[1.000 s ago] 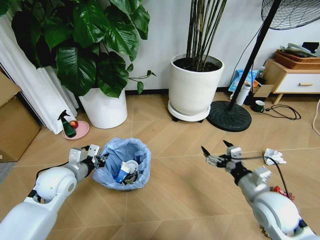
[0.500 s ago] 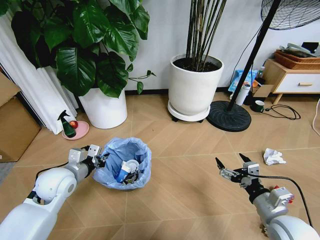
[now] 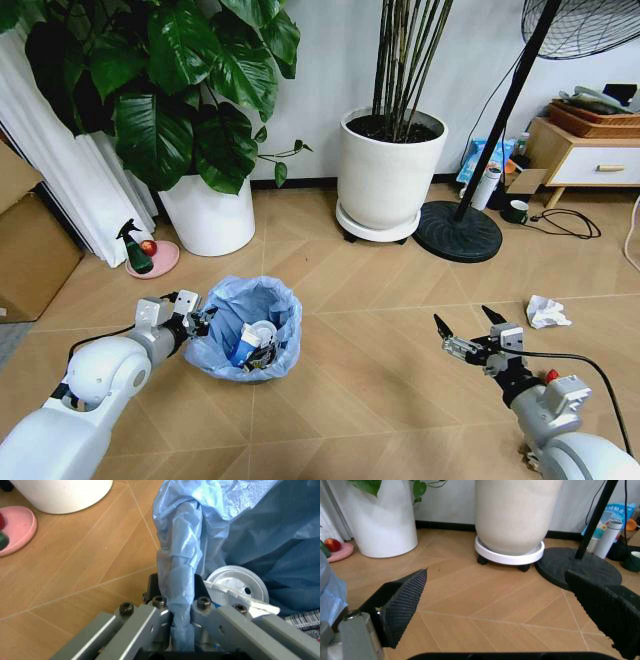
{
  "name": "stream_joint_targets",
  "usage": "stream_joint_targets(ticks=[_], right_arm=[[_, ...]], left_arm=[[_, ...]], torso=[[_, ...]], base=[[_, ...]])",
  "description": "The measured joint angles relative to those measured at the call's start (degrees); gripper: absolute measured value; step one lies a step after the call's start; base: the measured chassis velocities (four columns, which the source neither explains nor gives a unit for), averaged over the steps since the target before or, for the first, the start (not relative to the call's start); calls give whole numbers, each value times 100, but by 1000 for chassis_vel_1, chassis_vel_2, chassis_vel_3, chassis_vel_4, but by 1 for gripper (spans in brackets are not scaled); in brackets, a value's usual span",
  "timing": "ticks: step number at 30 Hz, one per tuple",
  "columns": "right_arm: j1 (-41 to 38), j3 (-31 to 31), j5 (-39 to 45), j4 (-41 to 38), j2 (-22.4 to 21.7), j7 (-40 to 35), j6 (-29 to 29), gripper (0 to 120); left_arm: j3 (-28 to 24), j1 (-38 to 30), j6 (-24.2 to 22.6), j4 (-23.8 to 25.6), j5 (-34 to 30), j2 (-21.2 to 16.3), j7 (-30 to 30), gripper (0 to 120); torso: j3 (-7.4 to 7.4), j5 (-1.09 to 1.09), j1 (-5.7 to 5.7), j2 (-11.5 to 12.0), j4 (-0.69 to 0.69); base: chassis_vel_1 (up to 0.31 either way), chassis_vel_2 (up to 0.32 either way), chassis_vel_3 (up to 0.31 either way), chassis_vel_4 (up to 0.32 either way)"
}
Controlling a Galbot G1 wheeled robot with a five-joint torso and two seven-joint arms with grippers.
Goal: Pick up the trash bin and place the garbage on the floor into it.
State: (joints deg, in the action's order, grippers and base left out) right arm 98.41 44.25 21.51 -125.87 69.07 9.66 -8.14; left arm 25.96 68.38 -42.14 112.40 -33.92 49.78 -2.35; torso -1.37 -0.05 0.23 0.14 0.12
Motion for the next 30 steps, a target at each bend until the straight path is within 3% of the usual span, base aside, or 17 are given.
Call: stream_joint_targets(ticks=[30], right_arm=[[184, 11, -171, 185, 203, 191, 225, 100]], left_arm=[[-33, 90, 0, 85, 70, 35, 3, 0]], torso=[[0, 0, 0, 1, 0]], base=[[31, -74, -19, 71]])
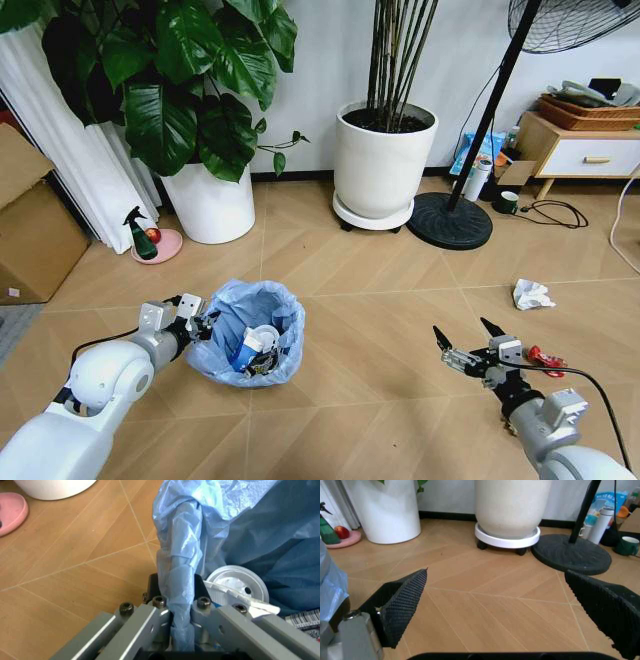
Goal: Pick up the trash bin and place the garbage on the floor into it.
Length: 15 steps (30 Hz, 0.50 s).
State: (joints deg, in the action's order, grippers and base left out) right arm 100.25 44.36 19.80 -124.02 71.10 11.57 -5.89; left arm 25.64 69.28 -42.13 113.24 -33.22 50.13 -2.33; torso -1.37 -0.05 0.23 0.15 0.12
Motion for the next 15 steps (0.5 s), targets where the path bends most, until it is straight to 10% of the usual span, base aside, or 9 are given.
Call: stream_joint_targets(ticks=[15], right_arm=[[-72, -81, -43, 104, 22, 6, 18, 100]], left_arm=[[-11, -19, 0, -24, 7, 1, -8, 0]], torso=[[0, 0, 0, 0, 0]], base=[[-74, -137, 71, 129]])
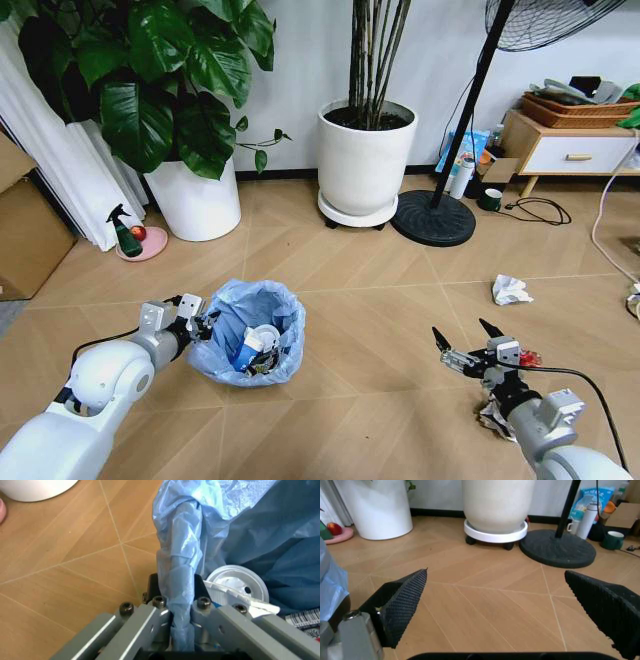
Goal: Pick up the trash bin and place the garbage on the floor into it.
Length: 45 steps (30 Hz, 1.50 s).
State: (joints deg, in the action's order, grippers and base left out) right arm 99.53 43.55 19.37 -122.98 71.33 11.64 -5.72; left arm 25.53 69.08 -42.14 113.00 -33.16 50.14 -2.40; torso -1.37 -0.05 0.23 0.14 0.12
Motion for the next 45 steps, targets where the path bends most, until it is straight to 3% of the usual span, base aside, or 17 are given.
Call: stream_joint_targets(ticks=[45], right_arm=[[-255, -106, 49, 332, -155, 2, 5, 100]], left_arm=[[-128, -48, 0, -87, 59, 171, 5, 0]], torso=[[0, -2, 0, 0, 1]], base=[[-122, -142, 123, 143]])
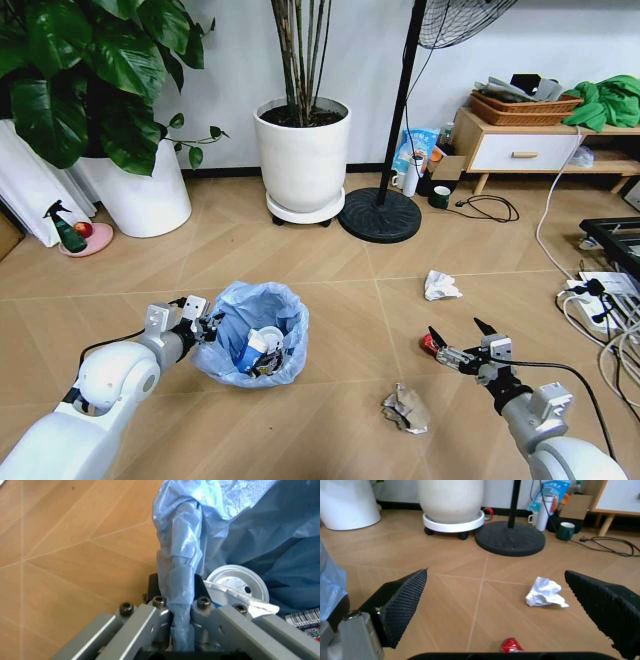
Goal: Pick up the trash bin and place the garbage on the floor into it.
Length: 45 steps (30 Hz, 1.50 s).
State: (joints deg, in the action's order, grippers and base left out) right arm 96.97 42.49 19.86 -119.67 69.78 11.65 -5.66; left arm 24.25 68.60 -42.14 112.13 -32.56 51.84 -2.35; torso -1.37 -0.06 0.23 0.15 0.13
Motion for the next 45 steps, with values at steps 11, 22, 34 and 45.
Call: stream_joint_targets(ticks=[11, 22, 34, 45], right_arm=[[-44, -25, -14, 207, -156, 163, 43, 100], [-353, -649, -330, 1206, -1263, 1242, 125, 100], [-1579, -2086, -390, 2332, -1783, 1872, -85, 100], [-2193, -2727, -494, 3253, -1716, 2190, -88, 100]], left_arm=[[-8, -19, 0, -2, 7, 3, 0, 0], [-28, -20, 0, 8, 16, 23, 1, 0], [6, -24, 0, 97, 15, -36, 22, 0], [-7, -68, 0, 63, 2, -77, 32, 0]], torso=[[0, 1, -1, 0, 0], [0, 1, 0, 0, -1], [0, 4, 0, 0, -1], [0, 2, 0, 0, 0]], base=[[-112, -115, 115, 119], [-4, -5, -1, 2], [0, 0, 0, 0], [0, 0, 0, 0]])
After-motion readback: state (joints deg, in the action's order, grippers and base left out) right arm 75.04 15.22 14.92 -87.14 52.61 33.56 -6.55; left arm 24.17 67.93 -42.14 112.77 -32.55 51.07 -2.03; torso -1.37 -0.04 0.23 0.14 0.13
